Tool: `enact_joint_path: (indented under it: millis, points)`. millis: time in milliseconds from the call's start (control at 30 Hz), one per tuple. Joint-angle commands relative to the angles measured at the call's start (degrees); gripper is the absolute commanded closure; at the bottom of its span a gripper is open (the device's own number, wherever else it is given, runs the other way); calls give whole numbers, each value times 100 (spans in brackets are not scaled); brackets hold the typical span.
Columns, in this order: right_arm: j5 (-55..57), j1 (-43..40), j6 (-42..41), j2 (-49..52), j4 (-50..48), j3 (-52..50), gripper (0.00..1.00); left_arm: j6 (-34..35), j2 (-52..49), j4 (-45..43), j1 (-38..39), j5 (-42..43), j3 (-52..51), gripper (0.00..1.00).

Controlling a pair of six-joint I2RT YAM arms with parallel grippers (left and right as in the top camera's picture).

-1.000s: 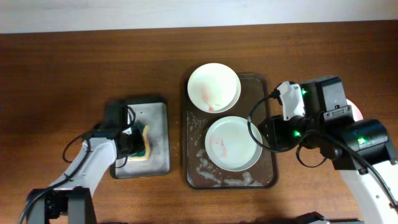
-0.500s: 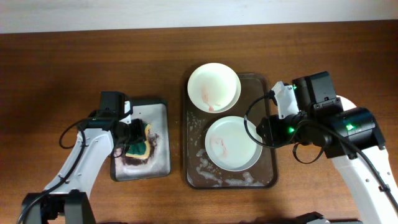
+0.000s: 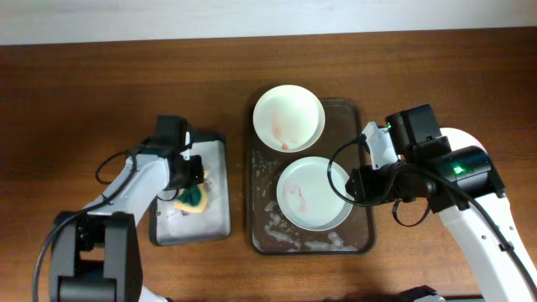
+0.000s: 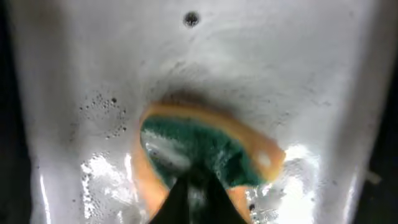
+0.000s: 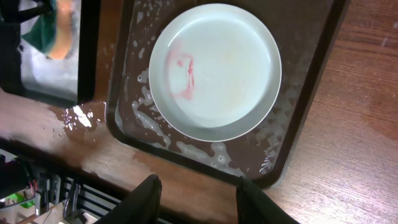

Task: Clean dirty plates on tray and stack at the side

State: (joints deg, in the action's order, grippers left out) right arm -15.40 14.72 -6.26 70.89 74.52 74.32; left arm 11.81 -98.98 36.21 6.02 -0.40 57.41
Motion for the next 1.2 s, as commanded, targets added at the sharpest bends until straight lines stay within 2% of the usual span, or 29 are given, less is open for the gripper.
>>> enact_joint_path:
  millis: [0, 67, 133, 233, 333, 367, 433, 533, 633, 800, 900, 967, 1167]
  points:
    - [-52, 33, -15, -2, -17, -42, 59, 7, -140, 890, 59, 168, 752, 56]
    - [-50, 33, -15, -2, -17, -42, 59, 7, -140, 1314, 59, 275, 1005, 49]
    - [-50, 33, -15, -2, -20, -42, 59, 4, -153, 1545, 59, 461, 977, 48]
    - [-50, 33, -15, -2, -15, -44, 59, 7, -164, 1421, 79, 459, 721, 60]
    - [-50, 33, -15, -2, -17, -46, 58, 9, -164, 599, 192, 299, -142, 63]
    - [-50, 33, -15, -2, -20, -57, 59, 7, -164, 291, 192, 299, -422, 79]
    - [-48, 33, -15, -2, -66, -131, 59, 7, -164, 26, 192, 299, -621, 100]
    - [-44, 31, -22, 0, -459, -549, 59, 7, -162, 407, 192, 321, -282, 100]
    - [599, 26, -682, 0, -938, -922, 71, 7, -155, 1311, 197, 328, 625, 100]
    - [1097, -13, -815, 391, -1709, -1443, 70, 2, -42, 2352, 433, 732, 2159, 100]
    - [1016, -260, -675, 1373, -2028, -1447, 71, 2, 111, 2474, 686, 1073, 2555, 100]
    - [616, -444, -273, 2039, -2212, -1447, 70, 4, 186, 2470, 896, 1117, 2559, 100]
    - [487, -909, -186, 3106, -2640, -1449, 72, 9, 181, 2328, 1609, 1117, 2551, 100]
